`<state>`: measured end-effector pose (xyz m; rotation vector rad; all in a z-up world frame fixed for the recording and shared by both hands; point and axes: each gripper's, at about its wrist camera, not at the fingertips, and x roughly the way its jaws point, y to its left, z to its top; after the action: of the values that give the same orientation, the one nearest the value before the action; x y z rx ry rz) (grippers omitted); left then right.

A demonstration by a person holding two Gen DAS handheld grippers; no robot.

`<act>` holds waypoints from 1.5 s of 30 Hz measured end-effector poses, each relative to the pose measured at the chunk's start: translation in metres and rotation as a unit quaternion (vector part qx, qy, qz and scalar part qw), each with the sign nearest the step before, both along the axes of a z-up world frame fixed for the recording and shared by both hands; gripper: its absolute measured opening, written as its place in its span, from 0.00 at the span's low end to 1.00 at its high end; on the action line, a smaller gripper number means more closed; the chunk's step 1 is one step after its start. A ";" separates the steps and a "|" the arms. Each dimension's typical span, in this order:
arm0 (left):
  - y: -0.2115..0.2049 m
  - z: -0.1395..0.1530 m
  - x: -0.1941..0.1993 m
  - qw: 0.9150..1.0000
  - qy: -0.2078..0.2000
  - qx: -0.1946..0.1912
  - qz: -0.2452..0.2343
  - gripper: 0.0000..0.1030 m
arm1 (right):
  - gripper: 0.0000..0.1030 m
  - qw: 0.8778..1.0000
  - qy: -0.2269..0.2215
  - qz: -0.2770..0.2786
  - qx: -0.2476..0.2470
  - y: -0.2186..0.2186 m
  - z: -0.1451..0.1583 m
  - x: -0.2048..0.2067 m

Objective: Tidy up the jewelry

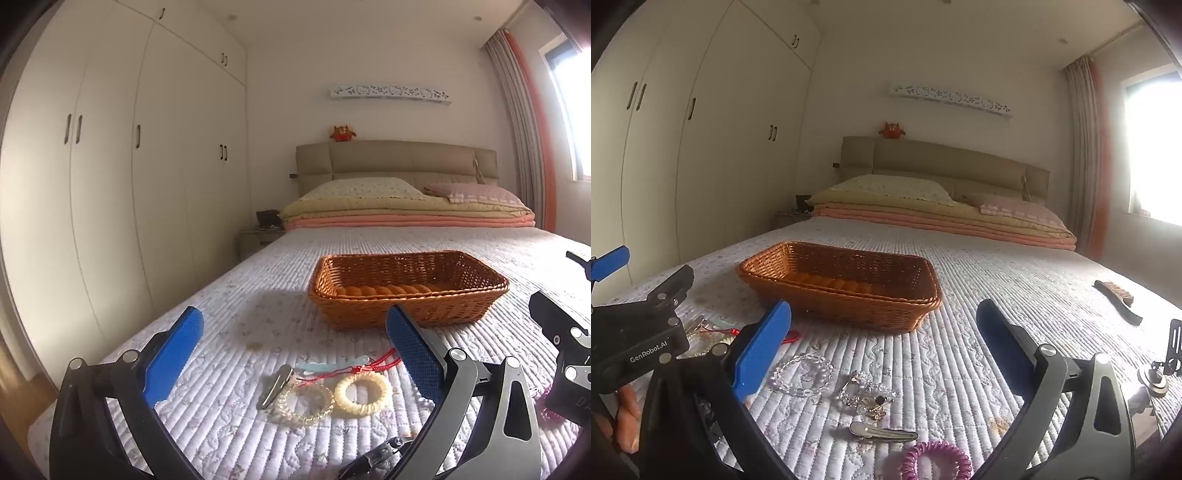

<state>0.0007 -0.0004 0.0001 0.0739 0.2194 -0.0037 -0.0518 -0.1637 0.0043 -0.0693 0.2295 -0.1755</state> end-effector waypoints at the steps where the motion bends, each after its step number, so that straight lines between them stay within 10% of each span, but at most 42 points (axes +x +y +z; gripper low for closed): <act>1: 0.000 0.000 0.001 1.000 -0.001 0.002 0.000 0.93 | 0.93 1.000 0.000 0.000 0.002 -0.001 0.000 0.000; 45: -0.001 -0.008 0.005 1.000 0.005 0.007 -0.004 0.93 | 0.93 0.999 0.031 -0.009 0.018 -0.008 -0.006 0.012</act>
<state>0.0058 -0.0009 -0.0080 0.0885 0.2284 -0.0106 -0.0399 -0.1717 -0.0019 -0.0371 0.2958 -0.1876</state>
